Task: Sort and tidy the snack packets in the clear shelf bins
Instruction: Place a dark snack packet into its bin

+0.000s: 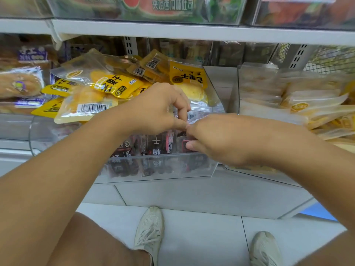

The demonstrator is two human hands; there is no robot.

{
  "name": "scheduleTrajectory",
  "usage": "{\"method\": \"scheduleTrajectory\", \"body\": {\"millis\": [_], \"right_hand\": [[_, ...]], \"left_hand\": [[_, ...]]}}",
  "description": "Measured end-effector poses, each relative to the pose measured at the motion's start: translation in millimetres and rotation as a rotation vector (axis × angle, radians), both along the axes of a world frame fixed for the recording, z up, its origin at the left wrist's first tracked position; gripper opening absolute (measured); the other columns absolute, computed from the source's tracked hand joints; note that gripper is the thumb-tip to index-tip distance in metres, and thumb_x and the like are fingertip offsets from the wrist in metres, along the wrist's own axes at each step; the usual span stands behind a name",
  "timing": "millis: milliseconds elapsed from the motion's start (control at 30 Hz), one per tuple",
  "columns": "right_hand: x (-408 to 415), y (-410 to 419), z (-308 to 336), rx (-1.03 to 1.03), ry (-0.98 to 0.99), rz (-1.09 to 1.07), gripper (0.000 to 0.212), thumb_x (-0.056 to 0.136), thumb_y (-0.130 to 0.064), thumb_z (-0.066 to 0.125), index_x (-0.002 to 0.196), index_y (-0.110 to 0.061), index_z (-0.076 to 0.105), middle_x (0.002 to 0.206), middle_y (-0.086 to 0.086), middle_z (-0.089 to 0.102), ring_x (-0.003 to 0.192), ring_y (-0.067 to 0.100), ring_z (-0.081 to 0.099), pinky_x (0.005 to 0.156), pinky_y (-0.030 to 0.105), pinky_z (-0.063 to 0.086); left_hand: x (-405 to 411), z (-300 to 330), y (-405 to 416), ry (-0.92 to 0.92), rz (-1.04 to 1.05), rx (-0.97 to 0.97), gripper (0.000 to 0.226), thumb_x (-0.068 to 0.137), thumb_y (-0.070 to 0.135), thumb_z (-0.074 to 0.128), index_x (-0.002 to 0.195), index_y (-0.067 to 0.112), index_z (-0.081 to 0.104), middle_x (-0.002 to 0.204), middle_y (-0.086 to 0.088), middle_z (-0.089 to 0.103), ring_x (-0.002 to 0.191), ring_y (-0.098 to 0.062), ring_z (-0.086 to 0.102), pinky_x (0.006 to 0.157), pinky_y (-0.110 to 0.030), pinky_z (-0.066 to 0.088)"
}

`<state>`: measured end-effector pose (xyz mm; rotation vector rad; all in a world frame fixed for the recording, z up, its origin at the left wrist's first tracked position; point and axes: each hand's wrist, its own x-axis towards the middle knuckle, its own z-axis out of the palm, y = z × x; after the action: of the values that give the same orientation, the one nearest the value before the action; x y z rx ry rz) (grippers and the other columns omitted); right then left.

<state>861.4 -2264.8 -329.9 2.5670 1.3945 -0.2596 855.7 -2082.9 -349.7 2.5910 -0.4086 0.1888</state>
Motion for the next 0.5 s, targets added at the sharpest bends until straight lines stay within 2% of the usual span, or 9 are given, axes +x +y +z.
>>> {"method": "scheduleTrajectory", "body": {"millis": [100,167,267,333,433,500], "right_hand": [[4,-6,11,0.197,-0.076,-0.022,0.014,0.095,-0.042,0.063,0.095,-0.031,0.071,0.085,-0.006,0.063,0.081,0.019,0.062,0.063,0.028,0.046],[6,-6,8,0.253,-0.139,-0.012,0.006,0.09,-0.036,0.071,0.092,-0.032,0.076,0.08,-0.006,0.066,0.081,0.021,0.064,0.065,0.028,0.046],[9,0,-2,0.208,-0.171,-0.025,0.008,0.09,-0.031,0.071,0.094,-0.029,0.077,0.07,-0.005,0.052,0.076,0.027,0.06,0.071,0.034,0.053],[7,-1,-1,0.201,-0.186,-0.026,0.011,0.093,-0.032,0.067,0.099,-0.029,0.075,0.069,-0.007,0.042,0.073,0.027,0.055,0.067,0.032,0.05],[-1,-26,13,0.269,-0.14,0.012,0.016,0.095,-0.037,0.063,0.11,-0.035,0.069,0.083,-0.007,0.057,0.082,0.021,0.06,0.064,0.03,0.046],[-5,-56,34,0.425,-0.07,-0.02,0.02,0.09,-0.031,0.067,0.108,-0.037,0.071,0.091,-0.013,0.066,0.084,0.009,0.062,0.072,0.032,0.053]], "left_hand": [[-2,6,3,0.093,-0.011,-0.009,0.014,0.079,0.022,0.084,0.068,0.024,0.077,0.107,0.013,0.064,0.101,-0.001,0.057,0.098,-0.031,0.043],[-2,7,1,0.129,-0.013,0.015,0.017,0.079,0.023,0.084,0.065,0.026,0.075,0.108,0.014,0.064,0.1,0.002,0.057,0.095,-0.027,0.04],[0,7,-6,0.166,-0.021,0.096,0.025,0.079,0.019,0.084,0.059,0.027,0.07,0.107,0.01,0.065,0.092,0.006,0.055,0.082,-0.019,0.039],[0,8,-7,0.18,-0.02,0.131,0.024,0.079,0.019,0.084,0.06,0.026,0.072,0.108,0.01,0.065,0.093,0.006,0.056,0.084,-0.02,0.042],[-2,16,-6,0.104,0.039,0.176,0.016,0.077,0.037,0.082,0.064,0.03,0.074,0.108,0.017,0.063,0.097,0.004,0.056,0.093,-0.031,0.045],[0,28,-19,-0.097,0.105,0.067,0.016,0.071,0.048,0.071,0.066,0.032,0.071,0.102,0.015,0.064,0.092,0.0,0.058,0.087,-0.033,0.047]]}}
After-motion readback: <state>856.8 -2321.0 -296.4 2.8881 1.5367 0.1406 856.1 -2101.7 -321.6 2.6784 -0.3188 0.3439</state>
